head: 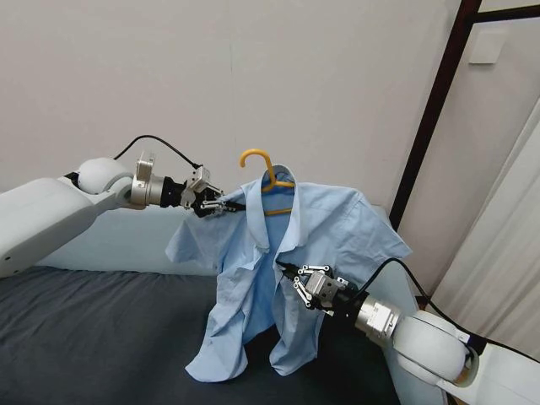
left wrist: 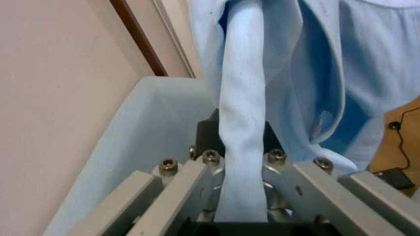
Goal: Pick up the clothes from the sofa and hang them on the clothes hanger.
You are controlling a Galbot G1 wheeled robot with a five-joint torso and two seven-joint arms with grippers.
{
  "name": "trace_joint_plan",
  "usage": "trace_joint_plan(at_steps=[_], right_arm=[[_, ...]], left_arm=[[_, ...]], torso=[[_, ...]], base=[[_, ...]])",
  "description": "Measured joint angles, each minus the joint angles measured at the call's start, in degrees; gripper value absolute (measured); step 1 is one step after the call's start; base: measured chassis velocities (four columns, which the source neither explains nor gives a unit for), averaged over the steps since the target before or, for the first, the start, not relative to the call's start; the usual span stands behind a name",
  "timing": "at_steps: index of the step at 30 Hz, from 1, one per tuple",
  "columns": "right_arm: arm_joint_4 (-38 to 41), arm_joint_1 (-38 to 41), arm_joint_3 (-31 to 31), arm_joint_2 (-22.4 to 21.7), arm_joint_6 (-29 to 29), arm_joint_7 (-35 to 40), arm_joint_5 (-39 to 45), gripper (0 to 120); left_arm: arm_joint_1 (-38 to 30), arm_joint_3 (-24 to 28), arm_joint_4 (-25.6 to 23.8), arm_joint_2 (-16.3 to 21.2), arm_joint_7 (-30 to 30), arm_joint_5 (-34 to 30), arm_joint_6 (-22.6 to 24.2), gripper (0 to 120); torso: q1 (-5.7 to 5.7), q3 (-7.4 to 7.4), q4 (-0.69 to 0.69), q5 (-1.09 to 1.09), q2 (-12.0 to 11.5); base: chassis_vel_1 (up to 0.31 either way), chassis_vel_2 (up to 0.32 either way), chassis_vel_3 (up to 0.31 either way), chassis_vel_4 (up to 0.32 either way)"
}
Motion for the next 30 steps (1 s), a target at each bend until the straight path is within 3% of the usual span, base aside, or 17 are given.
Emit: trace_joint_plan(at_steps=[5, 15, 23, 27, 30], right_arm=[[1.9, 3.2, -2.9, -3.5, 2.7, -2.5, -0.3, 0], [1.0, -0.8, -2.6, -3.2, 0.1, 0.2, -0.9, 0], [4.0, -5.6, 1.0, -5.5, -1.6, 2.8, 4.1, 27], [7.5, -12.6, 6.3, -6.7, -2.6, 3.8, 6.6, 40], [10.3, -25.3, 15.7, -8.8, -2.4, 2.1, 4.6, 54]], left_arm=[[-3.9, 2.1, 1.1, -2.0, 0.7, 0.7, -1.1, 1], [-5.1, 3.0, 1.1, -2.7, 1.9, 0.1, -1.1, 1], [-1.7, 1.6, 1.5, -2.7, -0.8, 0.9, -1.9, 1], [-0.6, 0.9, 3.1, -3.1, -1.7, 1.3, -2.2, 1], [-0.3, 0.7, 4.9, -3.7, -1.5, 1.4, -2.5, 1]], torso=[[0.00, -0.01, -0.04, 0.00, 0.0], [0.00, 0.00, 0.01, 0.00, 0.0], [0.00, 0.00, 0.00, -0.02, 0.0], [0.00, 0.00, 0.00, -0.02, 0.0], [0.00, 0.00, -0.01, -0.02, 0.0]], base=[[0.000, 0.000, 0.000, 0.000], [0.000, 0.000, 0.000, 0.000], [0.000, 0.000, 0.000, 0.000], [0.000, 0.000, 0.000, 0.000], [0.000, 0.000, 0.000, 0.000]])
